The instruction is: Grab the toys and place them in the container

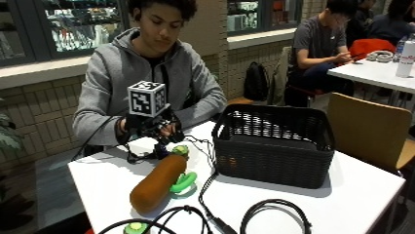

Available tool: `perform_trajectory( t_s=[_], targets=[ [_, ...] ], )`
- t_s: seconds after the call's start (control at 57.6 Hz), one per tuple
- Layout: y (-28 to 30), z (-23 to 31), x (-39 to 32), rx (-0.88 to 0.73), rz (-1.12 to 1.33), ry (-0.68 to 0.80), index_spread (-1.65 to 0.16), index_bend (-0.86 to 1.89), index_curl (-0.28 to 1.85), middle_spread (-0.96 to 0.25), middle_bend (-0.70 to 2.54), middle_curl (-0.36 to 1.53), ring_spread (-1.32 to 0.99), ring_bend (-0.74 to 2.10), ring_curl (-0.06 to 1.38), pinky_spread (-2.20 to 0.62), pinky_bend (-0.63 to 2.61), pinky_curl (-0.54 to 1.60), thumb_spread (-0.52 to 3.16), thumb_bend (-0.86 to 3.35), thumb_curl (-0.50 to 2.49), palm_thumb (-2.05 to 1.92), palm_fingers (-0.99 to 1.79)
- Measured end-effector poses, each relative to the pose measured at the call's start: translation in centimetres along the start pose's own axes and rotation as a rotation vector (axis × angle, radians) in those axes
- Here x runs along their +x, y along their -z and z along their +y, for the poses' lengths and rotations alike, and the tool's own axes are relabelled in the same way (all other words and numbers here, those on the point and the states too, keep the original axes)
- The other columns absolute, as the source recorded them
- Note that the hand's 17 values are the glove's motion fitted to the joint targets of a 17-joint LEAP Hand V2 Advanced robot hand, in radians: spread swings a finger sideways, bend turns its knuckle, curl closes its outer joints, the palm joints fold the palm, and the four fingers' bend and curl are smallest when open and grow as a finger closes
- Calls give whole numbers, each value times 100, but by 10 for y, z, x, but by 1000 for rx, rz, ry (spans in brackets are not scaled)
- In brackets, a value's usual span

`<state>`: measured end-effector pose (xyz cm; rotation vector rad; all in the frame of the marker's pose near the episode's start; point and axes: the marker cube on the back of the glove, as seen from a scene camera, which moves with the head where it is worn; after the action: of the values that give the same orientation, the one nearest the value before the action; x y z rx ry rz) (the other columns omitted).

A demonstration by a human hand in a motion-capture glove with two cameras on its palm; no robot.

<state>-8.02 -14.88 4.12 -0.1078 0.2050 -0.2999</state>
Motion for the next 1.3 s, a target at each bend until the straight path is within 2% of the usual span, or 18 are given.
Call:
perform_trajectory(
  t_s=[0.191,0.608,0.781,0.955,1.18,1.25,1.302],
  targets=[
    [-22,-48,0,-101,85,55,-23,42,40,2,26,32,-15,27,18,-3,47,29,133,24,25,15,6],
    [-46,-70,-1,-211,214,91,-22,57,46,3,17,34,-9,12,13,-2,29,28,117,5,28,10,-9],
    [-45,-72,-4,-153,244,82,-21,85,53,3,17,33,-9,10,9,-1,22,28,125,8,31,23,-5],
    [-35,-69,-12,-102,192,144,-22,121,62,1,20,35,-10,9,5,-1,17,28,135,14,35,37,-2],
    [-10,-70,-11,-47,155,125,-22,136,64,0,24,38,-11,12,3,-1,18,29,138,17,39,47,-4],
    [8,-73,-11,-24,187,149,-22,138,63,-1,25,39,-11,12,3,-1,18,29,138,17,39,49,-5],
    [28,-79,-4,-1,237,227,-22,139,62,-1,25,39,-11,12,3,-1,18,29,138,17,40,50,-5]
  ],
)
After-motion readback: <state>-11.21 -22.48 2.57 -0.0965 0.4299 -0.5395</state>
